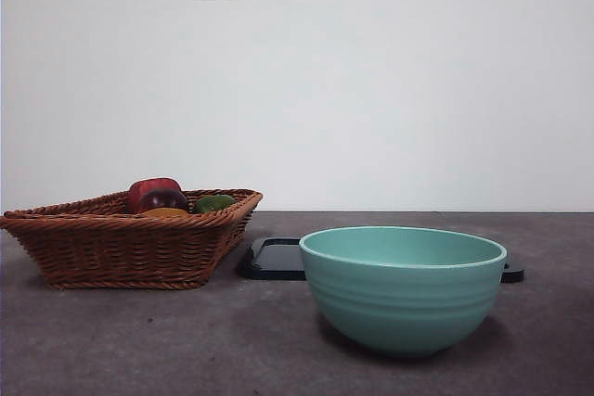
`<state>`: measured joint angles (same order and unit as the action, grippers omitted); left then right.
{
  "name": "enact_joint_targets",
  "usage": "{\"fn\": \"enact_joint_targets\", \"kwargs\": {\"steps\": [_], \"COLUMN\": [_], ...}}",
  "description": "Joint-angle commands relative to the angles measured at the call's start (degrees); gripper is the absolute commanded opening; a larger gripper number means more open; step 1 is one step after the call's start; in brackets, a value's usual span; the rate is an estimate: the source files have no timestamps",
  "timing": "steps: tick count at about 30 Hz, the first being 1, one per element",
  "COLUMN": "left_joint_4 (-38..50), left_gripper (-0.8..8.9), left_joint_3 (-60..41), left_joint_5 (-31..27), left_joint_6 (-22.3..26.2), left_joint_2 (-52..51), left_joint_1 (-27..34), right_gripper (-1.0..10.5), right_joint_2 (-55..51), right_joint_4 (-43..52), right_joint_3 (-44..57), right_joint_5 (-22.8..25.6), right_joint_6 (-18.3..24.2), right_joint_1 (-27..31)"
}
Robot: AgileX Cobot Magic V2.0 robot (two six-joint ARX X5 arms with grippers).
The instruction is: Pick up the wifruite, put it on the bowl, pick up the plate, put it on desk
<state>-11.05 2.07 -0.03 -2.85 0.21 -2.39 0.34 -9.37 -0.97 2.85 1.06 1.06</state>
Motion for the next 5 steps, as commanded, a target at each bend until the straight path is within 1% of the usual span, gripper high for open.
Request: {"fn": "enact_joint_targets", "kwargs": {"steps": [1,5], "left_joint_4": [-0.68,-0.68], "left_gripper": [0.10,0.10], "left_joint_3": [-1.03,-1.03], "left_joint_5": [0.26,0.26], "left_joint_6": [0.46,0.46], "left_joint_2": [-0.02,-0.02], "left_joint_1": [-0.04,-0.04], "right_gripper": [0.1,0.1], "right_joint_2": [-0.13,-0.13], "right_joint_4": [0.68,0.68], "right_joint_3": [0.37,0.37], "right_joint_5": [0.20,0.20], "right_joint_6": [-0.63,-0.63], "right_joint_1": [-0.13,-0.13]}}
